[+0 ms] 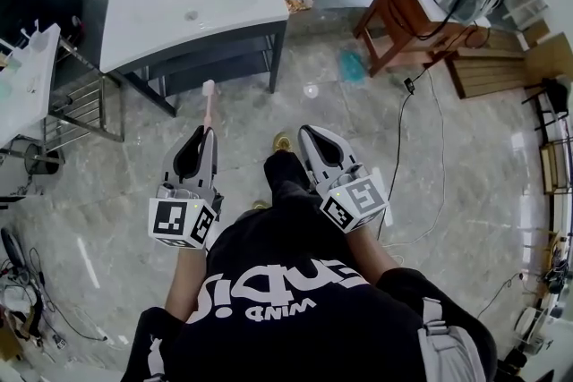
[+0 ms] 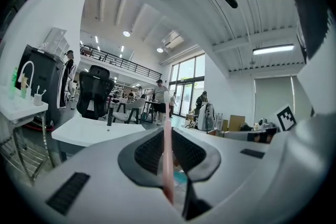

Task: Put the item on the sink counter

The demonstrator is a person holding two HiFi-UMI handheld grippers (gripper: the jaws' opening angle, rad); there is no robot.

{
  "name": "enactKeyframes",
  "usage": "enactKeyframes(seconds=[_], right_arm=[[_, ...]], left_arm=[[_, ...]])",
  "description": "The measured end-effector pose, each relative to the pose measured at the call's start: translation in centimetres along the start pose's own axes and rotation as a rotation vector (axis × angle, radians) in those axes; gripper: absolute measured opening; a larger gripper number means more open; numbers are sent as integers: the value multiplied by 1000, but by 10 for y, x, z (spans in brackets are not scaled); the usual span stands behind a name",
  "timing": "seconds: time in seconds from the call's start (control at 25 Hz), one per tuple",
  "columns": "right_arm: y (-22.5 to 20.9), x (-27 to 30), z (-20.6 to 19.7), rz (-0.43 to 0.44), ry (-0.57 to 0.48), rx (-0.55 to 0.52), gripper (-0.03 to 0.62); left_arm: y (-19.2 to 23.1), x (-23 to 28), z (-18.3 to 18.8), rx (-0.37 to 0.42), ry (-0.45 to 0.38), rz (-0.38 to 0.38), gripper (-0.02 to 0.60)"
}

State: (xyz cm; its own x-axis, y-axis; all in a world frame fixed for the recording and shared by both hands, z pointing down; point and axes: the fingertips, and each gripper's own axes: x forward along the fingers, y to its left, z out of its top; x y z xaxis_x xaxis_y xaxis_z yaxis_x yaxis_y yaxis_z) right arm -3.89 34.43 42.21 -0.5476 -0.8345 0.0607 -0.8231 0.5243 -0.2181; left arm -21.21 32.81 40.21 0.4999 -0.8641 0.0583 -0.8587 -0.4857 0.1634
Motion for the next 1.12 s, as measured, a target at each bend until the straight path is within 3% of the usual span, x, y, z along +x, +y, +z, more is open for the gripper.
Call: enactKeyframes(seconds=[1.12], right_arm=[[-116,140,47,-10,-6,8,18]], left_arm=[[65,169,24,-7,31,-14,63]])
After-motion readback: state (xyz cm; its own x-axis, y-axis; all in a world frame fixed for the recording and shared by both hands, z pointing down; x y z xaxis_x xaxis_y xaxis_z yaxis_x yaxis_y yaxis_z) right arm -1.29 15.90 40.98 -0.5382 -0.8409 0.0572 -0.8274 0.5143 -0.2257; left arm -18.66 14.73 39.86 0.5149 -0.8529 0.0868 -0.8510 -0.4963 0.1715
